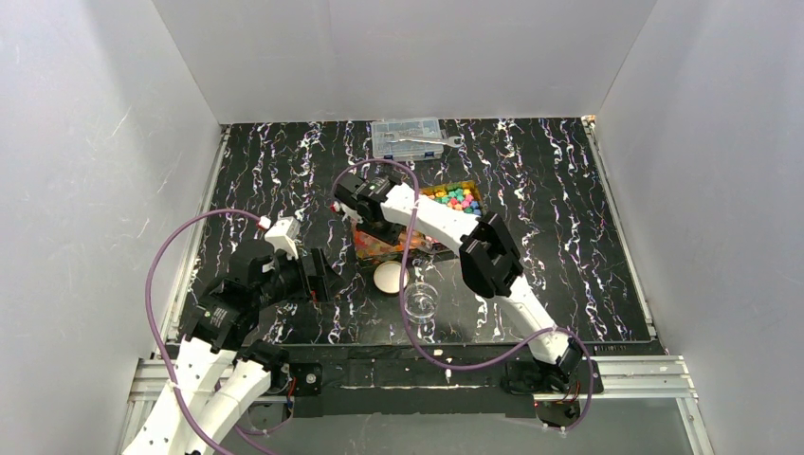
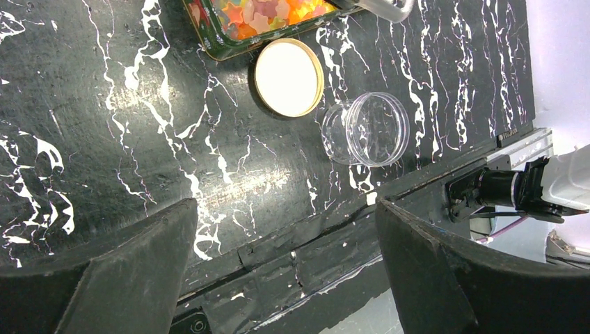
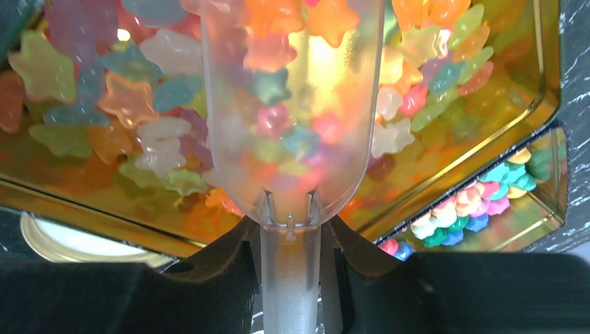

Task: Pack the candies
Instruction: Scoop the fake candies from the storage box.

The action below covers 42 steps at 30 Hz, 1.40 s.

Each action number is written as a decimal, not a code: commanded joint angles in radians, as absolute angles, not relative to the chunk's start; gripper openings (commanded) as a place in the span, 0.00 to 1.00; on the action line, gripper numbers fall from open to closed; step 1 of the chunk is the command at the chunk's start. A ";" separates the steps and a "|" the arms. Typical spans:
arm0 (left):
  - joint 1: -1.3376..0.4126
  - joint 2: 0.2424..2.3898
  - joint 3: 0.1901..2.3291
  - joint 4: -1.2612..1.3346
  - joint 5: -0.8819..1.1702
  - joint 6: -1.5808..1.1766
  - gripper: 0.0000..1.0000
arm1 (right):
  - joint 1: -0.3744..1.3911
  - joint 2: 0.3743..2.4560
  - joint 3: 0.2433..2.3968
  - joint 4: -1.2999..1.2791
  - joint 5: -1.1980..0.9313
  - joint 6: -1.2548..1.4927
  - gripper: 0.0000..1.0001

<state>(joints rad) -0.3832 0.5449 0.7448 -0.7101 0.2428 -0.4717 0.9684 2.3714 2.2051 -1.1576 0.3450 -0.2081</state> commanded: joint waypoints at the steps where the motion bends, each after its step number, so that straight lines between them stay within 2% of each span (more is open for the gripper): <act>1: -0.384 0.556 0.736 -0.708 0.236 -0.465 0.98 | 0.965 2.381 2.230 -1.044 0.282 -0.171 0.01; 20: -0.385 0.568 0.736 -0.710 0.230 -0.465 0.98 | 0.918 2.110 1.739 -0.551 0.233 -0.095 0.01; 42: -0.385 0.579 0.736 -0.712 0.228 -0.468 0.98 | 0.910 1.872 1.443 -0.384 0.203 -0.105 0.01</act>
<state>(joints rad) -0.3832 0.5743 0.7448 -0.7105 0.2352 -0.4721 0.9115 1.9594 1.4666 -0.4603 0.2146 -0.1078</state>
